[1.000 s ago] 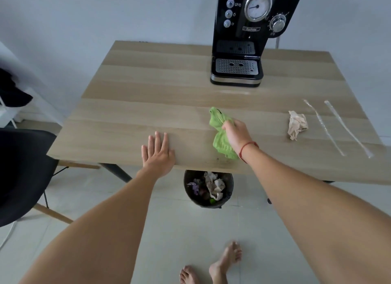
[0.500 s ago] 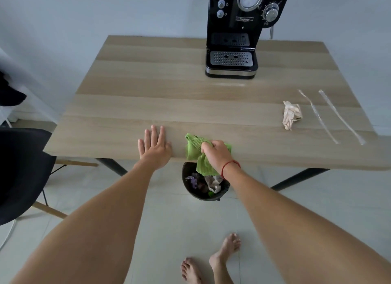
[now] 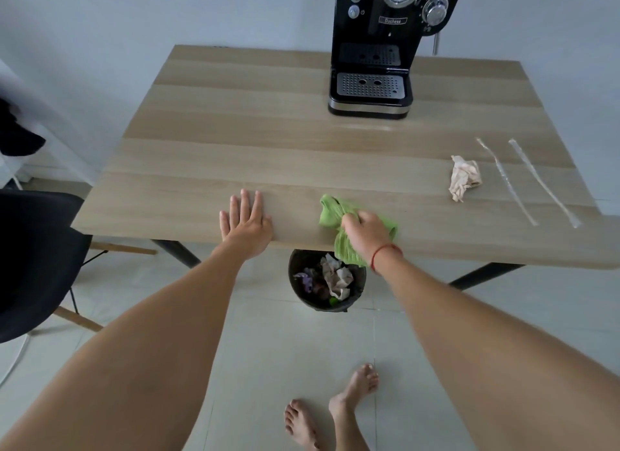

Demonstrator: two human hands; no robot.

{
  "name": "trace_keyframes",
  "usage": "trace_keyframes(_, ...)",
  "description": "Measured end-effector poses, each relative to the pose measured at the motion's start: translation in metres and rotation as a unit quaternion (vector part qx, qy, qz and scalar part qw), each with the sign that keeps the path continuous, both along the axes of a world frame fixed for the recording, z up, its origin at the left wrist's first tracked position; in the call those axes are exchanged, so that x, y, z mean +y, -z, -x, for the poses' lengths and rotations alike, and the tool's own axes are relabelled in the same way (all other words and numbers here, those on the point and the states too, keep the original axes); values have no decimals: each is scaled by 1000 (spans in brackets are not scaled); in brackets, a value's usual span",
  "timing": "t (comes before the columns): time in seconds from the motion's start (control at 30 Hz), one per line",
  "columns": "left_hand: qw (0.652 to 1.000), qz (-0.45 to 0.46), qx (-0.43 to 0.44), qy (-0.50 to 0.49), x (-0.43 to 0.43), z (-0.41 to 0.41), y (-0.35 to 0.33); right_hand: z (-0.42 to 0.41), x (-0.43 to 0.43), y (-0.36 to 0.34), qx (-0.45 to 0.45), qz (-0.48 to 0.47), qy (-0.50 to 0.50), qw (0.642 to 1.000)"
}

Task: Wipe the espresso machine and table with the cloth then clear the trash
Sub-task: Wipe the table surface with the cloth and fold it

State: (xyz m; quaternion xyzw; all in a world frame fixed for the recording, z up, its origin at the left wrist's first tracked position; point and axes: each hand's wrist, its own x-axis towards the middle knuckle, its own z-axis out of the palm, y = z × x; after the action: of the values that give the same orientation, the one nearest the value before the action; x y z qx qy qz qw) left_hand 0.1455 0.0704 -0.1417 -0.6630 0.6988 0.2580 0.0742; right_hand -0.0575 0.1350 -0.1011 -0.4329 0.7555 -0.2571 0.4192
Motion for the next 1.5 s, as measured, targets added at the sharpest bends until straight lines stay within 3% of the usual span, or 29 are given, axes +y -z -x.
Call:
trace_keyframes(0.1,1000,-2,2,-1,-1,0,-2,-7,4,1,-55,29,56,997)
trace_keyframes(0.23,1000,-3,4,-7,2,0,-2,-13,20,-1,-79,-146,-43,985)
trace_keyframes(0.3,1000,1,7,-11,3,2,-3,-15,31,3,-119,-175,-30,977)
trace_keyframes(0.4,1000,8,8,-6,0,4,-5,2,5,-12,-170,-93,90,977)
trace_keyframes(0.5,1000,2,8,-2,0,2,-2,29,-39,-39,-122,72,212,967)
trace_keyframes(0.57,1000,3,8,-6,0,1,0,38,-49,-43,-45,131,173,975)
trace_keyframes(0.67,1000,1,10,-7,1,1,1,22,-30,-24,48,15,7,999)
trace_keyframes(0.83,1000,0,8,-13,1,2,-2,-23,-8,-9,-73,-45,-45,995)
trace_keyframes(0.93,1000,1,8,-9,1,3,-3,-34,-35,-30,-112,17,20,993)
trace_keyframes(1.0,1000,2,13,-7,-1,2,-3,-38,-55,-38,-110,70,55,990)
trace_keyframes(1.03,1000,0,14,-6,-2,2,-3,-40,-59,-36,-94,72,27,993)
trace_keyframes(1.1,1000,-1,11,-5,-1,2,-1,-48,-51,-30,-34,14,-76,996)
trace_keyframes(1.17,1000,0,11,-6,-1,1,1,-53,-36,-17,-20,-48,-109,993)
trace_keyframes(1.3,1000,-3,14,-9,0,-3,0,-40,-30,-20,-75,-82,-64,992)
trace_keyframes(1.4,999,0,14,-37,0,5,-1,-13,-47,-31,-96,42,130,986)
trace_keyframes(1.5,998,-6,9,-64,-3,22,-1,19,-58,-33,14,164,255,953)
